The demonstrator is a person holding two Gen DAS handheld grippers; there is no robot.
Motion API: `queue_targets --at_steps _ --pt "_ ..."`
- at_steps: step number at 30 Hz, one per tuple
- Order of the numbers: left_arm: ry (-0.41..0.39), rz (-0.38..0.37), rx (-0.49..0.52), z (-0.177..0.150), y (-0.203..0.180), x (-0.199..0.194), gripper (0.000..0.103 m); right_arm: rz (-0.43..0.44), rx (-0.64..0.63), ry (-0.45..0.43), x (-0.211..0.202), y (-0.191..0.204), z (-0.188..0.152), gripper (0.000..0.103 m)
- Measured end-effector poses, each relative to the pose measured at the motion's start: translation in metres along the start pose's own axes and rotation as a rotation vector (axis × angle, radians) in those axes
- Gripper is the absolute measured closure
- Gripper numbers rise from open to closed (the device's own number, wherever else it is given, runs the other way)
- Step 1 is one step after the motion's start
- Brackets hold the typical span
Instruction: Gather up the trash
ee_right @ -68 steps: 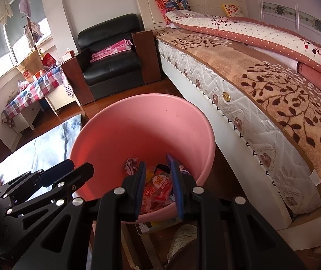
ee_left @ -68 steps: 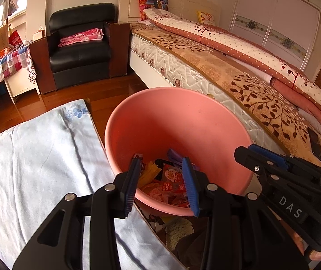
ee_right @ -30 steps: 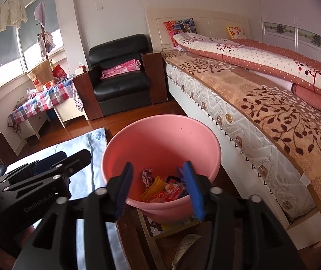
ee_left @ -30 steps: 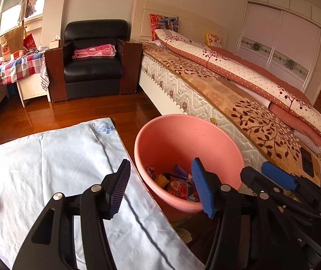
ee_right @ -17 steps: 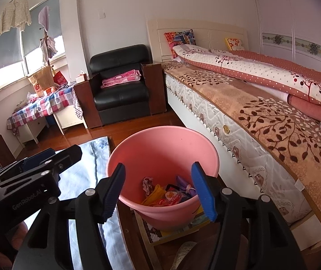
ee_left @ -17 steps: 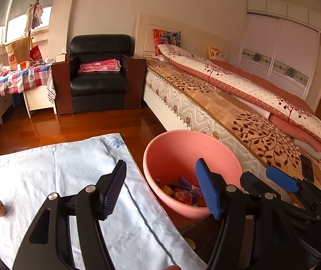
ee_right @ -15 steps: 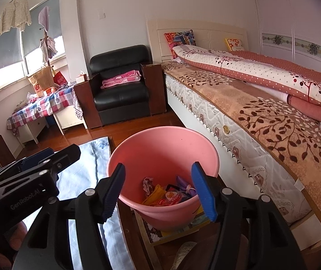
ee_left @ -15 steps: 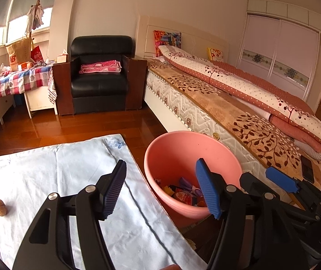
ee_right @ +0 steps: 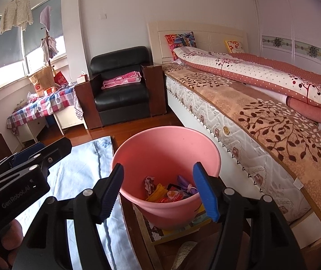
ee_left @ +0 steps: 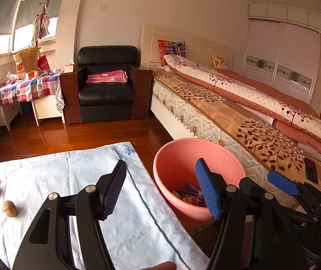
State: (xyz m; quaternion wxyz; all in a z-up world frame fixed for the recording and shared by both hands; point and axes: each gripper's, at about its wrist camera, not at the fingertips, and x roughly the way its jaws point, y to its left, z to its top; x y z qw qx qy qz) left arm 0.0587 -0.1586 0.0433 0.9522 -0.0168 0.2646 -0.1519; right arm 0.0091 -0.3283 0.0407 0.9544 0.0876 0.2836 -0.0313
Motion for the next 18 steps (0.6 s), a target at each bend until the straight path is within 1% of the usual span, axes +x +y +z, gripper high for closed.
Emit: queue_targets --at_steps 18 --pt "-0.015 0.009 0.004 0.0007 0.0011 -0.0057 0.039 -0.004 0.003 -0.003 -0.0004 -0.0016 0.0018 0.039"
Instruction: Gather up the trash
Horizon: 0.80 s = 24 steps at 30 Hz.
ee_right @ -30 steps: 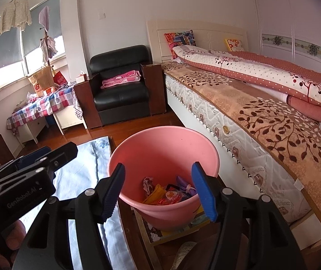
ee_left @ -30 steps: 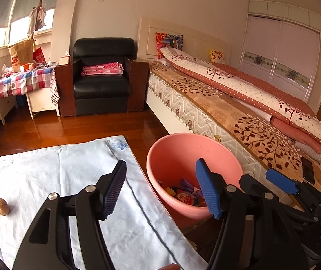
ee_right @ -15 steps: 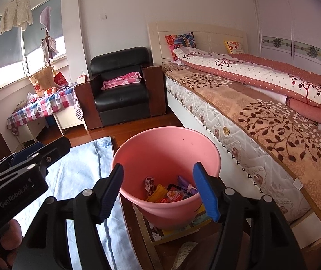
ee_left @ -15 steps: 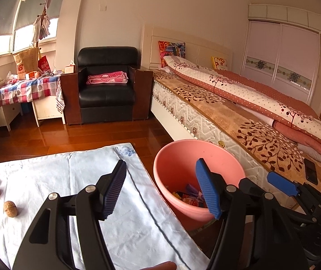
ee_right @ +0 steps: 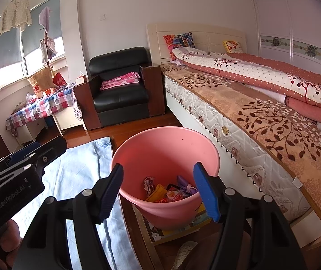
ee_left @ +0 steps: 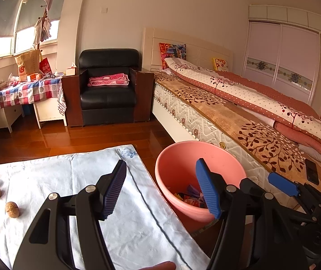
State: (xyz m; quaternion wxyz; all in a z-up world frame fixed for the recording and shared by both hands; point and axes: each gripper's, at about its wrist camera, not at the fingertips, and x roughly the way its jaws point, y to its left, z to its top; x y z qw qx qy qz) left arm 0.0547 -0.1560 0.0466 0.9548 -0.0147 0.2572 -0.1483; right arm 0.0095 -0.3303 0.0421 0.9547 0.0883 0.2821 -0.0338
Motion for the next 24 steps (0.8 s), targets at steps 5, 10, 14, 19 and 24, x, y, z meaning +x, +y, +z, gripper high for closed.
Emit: queue_targets --at_steps 5,10,14,19,24 --pt "0.0 0.001 0.0 0.0003 0.0 -0.0006 0.039 0.001 -0.002 0.001 0.0003 0.0 0.0001 0.039" --pt "0.0 0.0 0.002 0.0003 0.0003 -0.0012 0.039 0.002 -0.002 0.002 0.0002 -0.0002 0.0 0.039" --pt "0.004 -0.001 0.004 0.0005 0.0005 -0.0009 0.039 0.001 -0.001 0.002 0.0001 0.0002 -0.0002 0.039" --pt "0.011 -0.003 0.005 0.0009 0.001 0.0008 0.039 0.0 -0.001 0.001 0.0001 -0.0003 -0.0009 0.039" --pt "0.013 -0.005 0.008 0.0012 0.0007 0.0025 0.039 0.0 0.001 0.002 0.0 -0.0005 -0.001 0.039"
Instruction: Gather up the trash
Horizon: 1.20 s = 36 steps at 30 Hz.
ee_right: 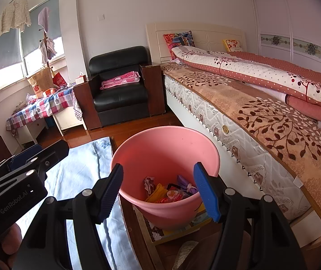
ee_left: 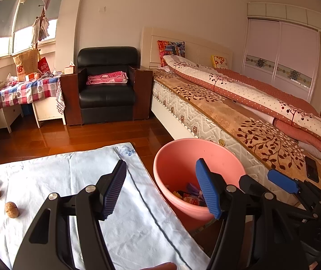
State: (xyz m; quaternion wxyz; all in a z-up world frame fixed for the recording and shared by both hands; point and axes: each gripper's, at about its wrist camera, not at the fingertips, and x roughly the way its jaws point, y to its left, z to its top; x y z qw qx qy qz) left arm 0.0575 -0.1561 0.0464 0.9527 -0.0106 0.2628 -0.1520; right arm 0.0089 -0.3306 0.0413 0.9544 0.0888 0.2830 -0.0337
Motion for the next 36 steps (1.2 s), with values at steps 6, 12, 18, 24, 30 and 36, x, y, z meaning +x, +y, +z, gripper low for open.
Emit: queue_targets --at_steps 6,12,18,24,30,36 --pt "0.002 -0.002 0.006 -0.0012 -0.0011 0.001 0.039 0.0 0.0 0.0 0.0 -0.0001 0.0004 0.039" --pt "0.002 -0.003 0.006 -0.0014 -0.0021 0.0011 0.039 0.0 0.0 0.001 0.0007 -0.0006 -0.0003 0.039" --pt "0.005 -0.003 0.004 -0.0016 -0.0018 0.0013 0.039 0.0 0.001 0.003 0.0008 -0.0011 -0.0001 0.039" --pt "0.008 -0.003 0.005 -0.0027 -0.0024 0.0022 0.039 0.001 0.002 0.005 0.0013 -0.0017 -0.0004 0.039" --pt "0.01 -0.004 0.004 -0.0035 -0.003 0.0026 0.039 0.001 0.002 0.005 0.0011 -0.0019 -0.0002 0.039" --pt "0.013 -0.006 0.006 -0.0057 -0.0026 0.0038 0.039 0.0 0.007 0.007 0.0014 -0.0024 -0.0014 0.039"
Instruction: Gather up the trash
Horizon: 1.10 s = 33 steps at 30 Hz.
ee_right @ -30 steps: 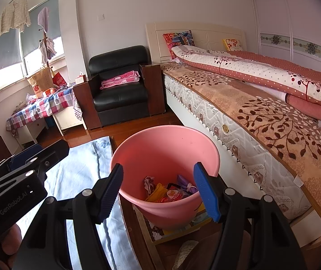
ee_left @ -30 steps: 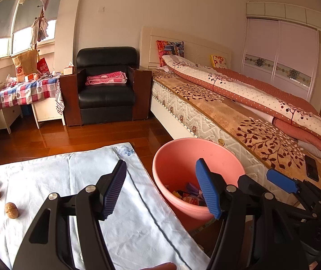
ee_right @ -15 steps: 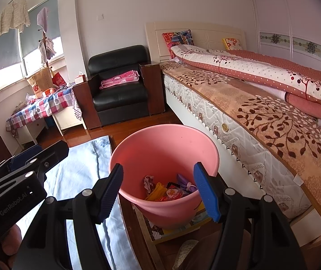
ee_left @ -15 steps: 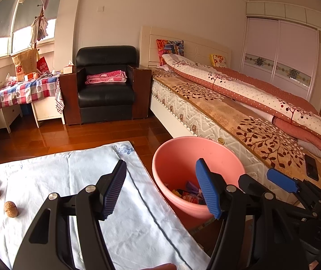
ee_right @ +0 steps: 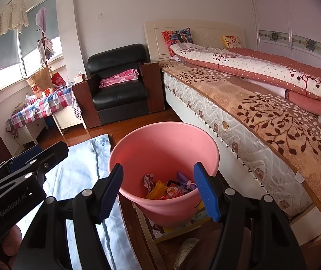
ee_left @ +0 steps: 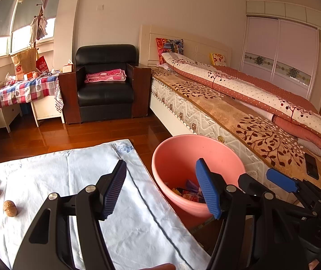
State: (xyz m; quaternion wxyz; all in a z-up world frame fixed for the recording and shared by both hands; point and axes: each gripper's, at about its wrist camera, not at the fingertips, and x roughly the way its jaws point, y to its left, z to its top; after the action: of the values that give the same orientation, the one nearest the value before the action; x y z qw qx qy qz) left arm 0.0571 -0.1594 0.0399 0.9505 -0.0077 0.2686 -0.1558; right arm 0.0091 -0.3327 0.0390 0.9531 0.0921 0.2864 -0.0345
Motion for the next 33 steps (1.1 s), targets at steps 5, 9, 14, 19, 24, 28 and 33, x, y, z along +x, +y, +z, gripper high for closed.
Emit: queue_targets --at_steps 5,9,14,19,24,28,33 --pt "0.002 0.0 0.0 0.0 0.0 0.001 0.039 0.0 0.001 -0.001 0.0 0.0 0.0 0.039" --pt "0.003 0.0 0.002 -0.001 0.0 0.001 0.039 0.0 0.0 0.0 0.001 -0.001 0.001 0.039" --pt "0.003 0.0 0.001 -0.001 -0.001 0.002 0.039 0.001 0.0 0.001 0.001 -0.002 0.002 0.039" --pt "0.006 -0.001 0.003 -0.003 0.0 0.002 0.039 0.001 0.0 0.0 0.001 -0.002 0.001 0.039" --pt "0.008 -0.002 0.004 -0.005 -0.001 0.003 0.039 0.001 0.002 -0.001 0.001 -0.003 0.003 0.039" --pt "0.012 -0.003 0.008 -0.009 0.0 0.005 0.039 0.001 0.012 -0.016 -0.002 -0.003 0.001 0.039" --pt "0.013 -0.002 0.009 -0.013 0.001 0.005 0.039 0.001 0.014 -0.042 -0.011 -0.003 0.003 0.039"
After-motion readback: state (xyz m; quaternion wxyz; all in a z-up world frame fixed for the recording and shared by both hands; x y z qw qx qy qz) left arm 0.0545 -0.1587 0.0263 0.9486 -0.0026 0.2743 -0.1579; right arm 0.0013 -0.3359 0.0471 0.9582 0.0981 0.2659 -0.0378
